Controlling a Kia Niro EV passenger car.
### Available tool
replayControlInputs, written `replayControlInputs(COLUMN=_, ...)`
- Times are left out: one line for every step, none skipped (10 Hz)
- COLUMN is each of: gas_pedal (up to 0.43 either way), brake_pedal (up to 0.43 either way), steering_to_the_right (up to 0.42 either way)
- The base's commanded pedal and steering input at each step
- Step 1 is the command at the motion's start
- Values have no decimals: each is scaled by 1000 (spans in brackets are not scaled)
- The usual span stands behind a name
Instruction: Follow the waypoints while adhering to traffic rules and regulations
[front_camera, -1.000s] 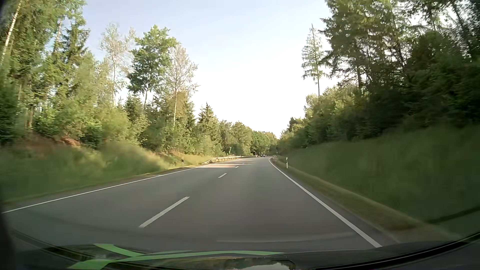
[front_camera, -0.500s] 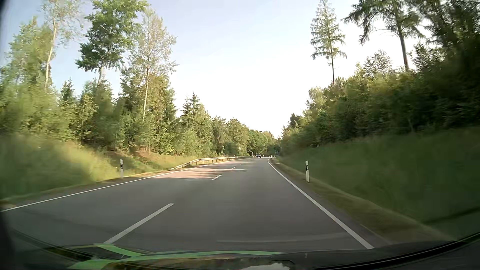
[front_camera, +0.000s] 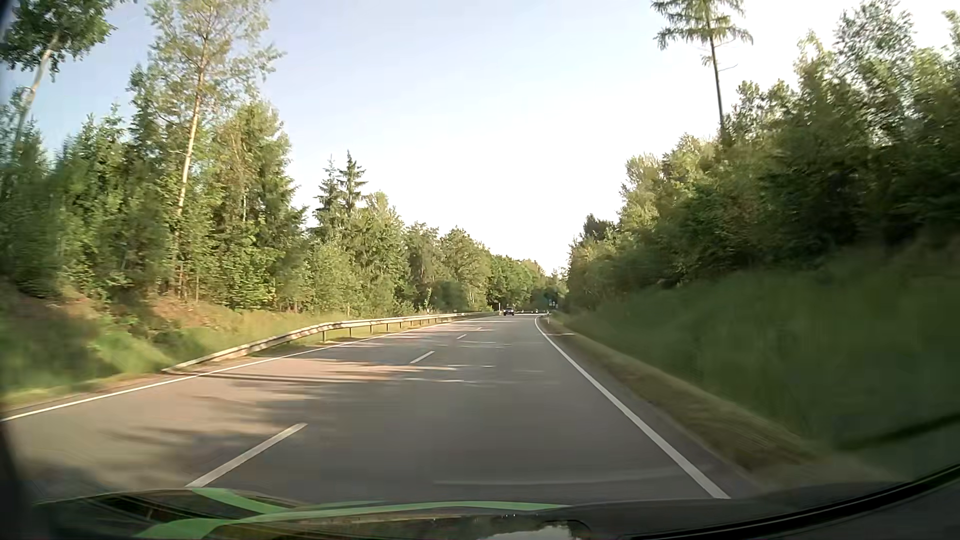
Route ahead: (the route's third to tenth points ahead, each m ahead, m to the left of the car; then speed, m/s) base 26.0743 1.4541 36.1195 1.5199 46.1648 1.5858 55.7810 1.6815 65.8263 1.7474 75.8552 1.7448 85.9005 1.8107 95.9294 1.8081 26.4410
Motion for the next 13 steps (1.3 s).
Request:
replayControlInputs(gas_pedal=280, brake_pedal=0, steering_to_the_right=1)
replayControlInputs(gas_pedal=280, brake_pedal=0, steering_to_the_right=0)
replayControlInputs(gas_pedal=280, brake_pedal=0, steering_to_the_right=0)
replayControlInputs(gas_pedal=260, brake_pedal=0, steering_to_the_right=0)
replayControlInputs(gas_pedal=189, brake_pedal=0, steering_to_the_right=0)
replayControlInputs(gas_pedal=20, brake_pedal=0, steering_to_the_right=0)
replayControlInputs(gas_pedal=0, brake_pedal=0, steering_to_the_right=0)
replayControlInputs(gas_pedal=0, brake_pedal=0, steering_to_the_right=0)
replayControlInputs(gas_pedal=0, brake_pedal=0, steering_to_the_right=0)
replayControlInputs(gas_pedal=0, brake_pedal=0, steering_to_the_right=0)
replayControlInputs(gas_pedal=0, brake_pedal=0, steering_to_the_right=0)
replayControlInputs(gas_pedal=0, brake_pedal=0, steering_to_the_right=0)
replayControlInputs(gas_pedal=0, brake_pedal=0, steering_to_the_right=1)
